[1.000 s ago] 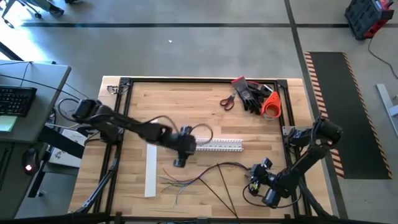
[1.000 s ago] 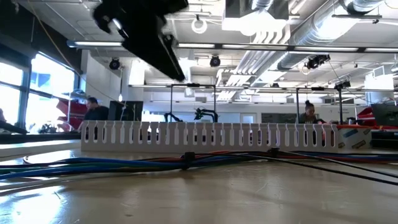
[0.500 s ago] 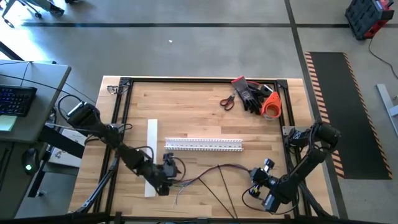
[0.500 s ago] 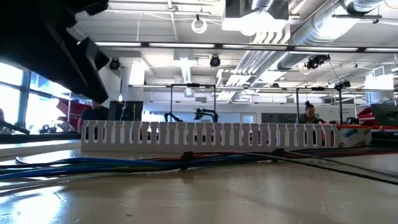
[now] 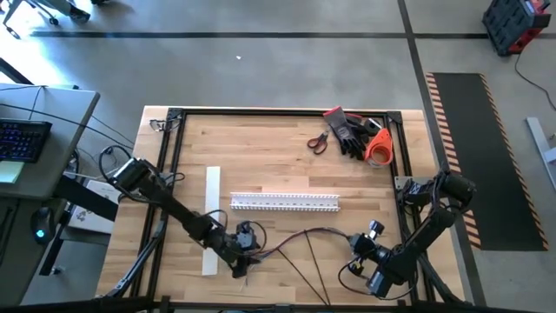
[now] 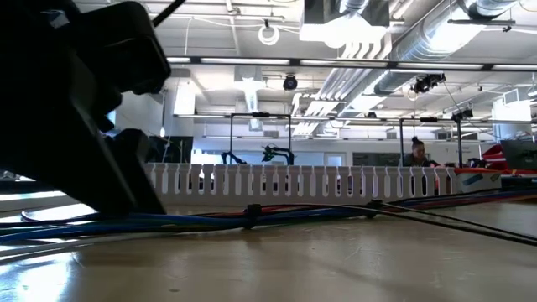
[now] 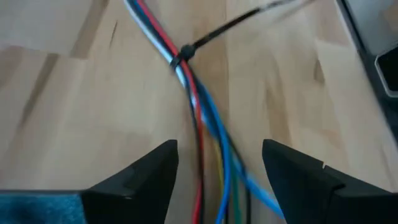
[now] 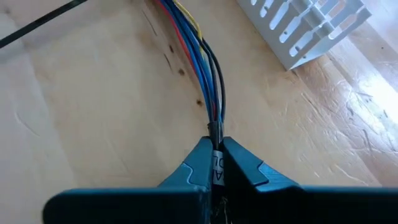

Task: Ziptie cables
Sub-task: Put the cable into the white cable duct

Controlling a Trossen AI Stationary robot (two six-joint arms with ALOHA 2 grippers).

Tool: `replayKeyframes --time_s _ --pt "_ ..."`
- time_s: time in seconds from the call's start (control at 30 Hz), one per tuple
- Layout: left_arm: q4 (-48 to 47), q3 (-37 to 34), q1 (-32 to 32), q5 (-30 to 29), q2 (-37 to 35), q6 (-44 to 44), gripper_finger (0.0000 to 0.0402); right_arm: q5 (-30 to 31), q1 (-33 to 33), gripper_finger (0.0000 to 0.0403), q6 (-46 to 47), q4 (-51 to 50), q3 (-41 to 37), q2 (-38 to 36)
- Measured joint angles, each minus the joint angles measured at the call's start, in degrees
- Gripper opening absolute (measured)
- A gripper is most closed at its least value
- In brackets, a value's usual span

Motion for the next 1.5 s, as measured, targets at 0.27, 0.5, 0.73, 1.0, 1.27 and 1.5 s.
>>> replayKeyframes --time_s 0.27,0.5,0.73,1.0,1.27,1.5 --pt "0.9 2.1 0.2 0.4 4.0 -5.6 0.0218 5.2 1.6 0.0005 1.4 -3.9 2.0 -0.1" --pt "2.6 2.0 0.6 -0.8 4.8 -4.5 0.0218 17.2 3.0 0.0005 1.5 -21.3 14.6 -0.2" --pt "12.1 2.4 2.2 -0.2 8.9 1.2 0.0218 21.3 3.0 0.0005 -2.1 -33.1 24.8 -0.2" --pt "12.3 2.5 3.2 3.6 9.2 2.9 0.0178 24.4 4.1 0.0005 -8.5 -36.7 32.1 -0.2" --pt "9.1 2.6 3.1 4.8 8.5 6.9 0.0023 25.7 7.4 0.0005 -7.9 -38.8 33.9 -0.2" --pt "-9.8 2.3 2.5 2.1 -1.9 12.8 0.0002 21.5 7.8 0.0005 -4.8 -39.6 33.4 -0.2"
